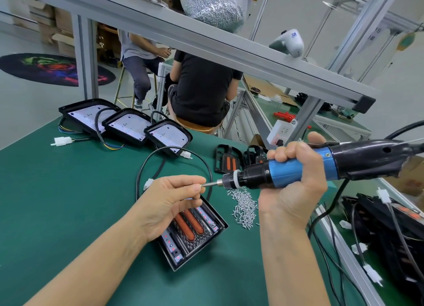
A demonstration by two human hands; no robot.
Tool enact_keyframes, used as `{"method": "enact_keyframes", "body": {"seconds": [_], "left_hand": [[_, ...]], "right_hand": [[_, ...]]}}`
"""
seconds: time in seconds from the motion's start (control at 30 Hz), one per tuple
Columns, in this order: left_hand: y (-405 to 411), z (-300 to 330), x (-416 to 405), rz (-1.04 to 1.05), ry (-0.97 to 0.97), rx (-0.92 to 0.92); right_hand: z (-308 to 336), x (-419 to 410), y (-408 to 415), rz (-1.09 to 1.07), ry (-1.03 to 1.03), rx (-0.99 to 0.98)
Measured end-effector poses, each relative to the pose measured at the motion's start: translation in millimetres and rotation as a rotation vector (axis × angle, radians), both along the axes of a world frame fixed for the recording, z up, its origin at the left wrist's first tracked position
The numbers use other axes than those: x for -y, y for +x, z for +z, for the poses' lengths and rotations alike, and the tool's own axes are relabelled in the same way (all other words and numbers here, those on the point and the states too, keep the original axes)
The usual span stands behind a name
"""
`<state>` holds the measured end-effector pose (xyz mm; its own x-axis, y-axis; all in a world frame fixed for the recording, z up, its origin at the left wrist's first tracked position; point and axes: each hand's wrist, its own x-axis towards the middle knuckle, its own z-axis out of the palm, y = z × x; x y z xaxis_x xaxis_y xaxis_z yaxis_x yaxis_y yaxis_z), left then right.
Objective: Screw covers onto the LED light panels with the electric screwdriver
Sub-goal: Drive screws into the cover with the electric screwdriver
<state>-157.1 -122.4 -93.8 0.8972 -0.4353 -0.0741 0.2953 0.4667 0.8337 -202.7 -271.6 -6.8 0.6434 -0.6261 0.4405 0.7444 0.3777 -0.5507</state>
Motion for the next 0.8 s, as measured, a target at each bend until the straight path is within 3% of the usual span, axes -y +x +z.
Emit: {"method": "enact_keyframes", "body": {"seconds": [0.23, 0.37, 0.57, 0.8], "left_hand": [[22, -4, -8, 0.164, 0.304, 0.131], [34, -15, -17, 0.312, 0.737, 0.422], [34, -31, -24, 0.409, 1.122, 0.698], [35, -48, -21, 0.344, 1.235, 0.864]], "right_hand": [[-13, -9, 33, -0.023, -0.057, -0.06], [-30, -10, 49, -0.059, -0.097, -0.136], [-51, -16, 65, -0.091, -0.185, -0.202], [-59, -27, 74, -0.062, -0.236, -0.26]]}}
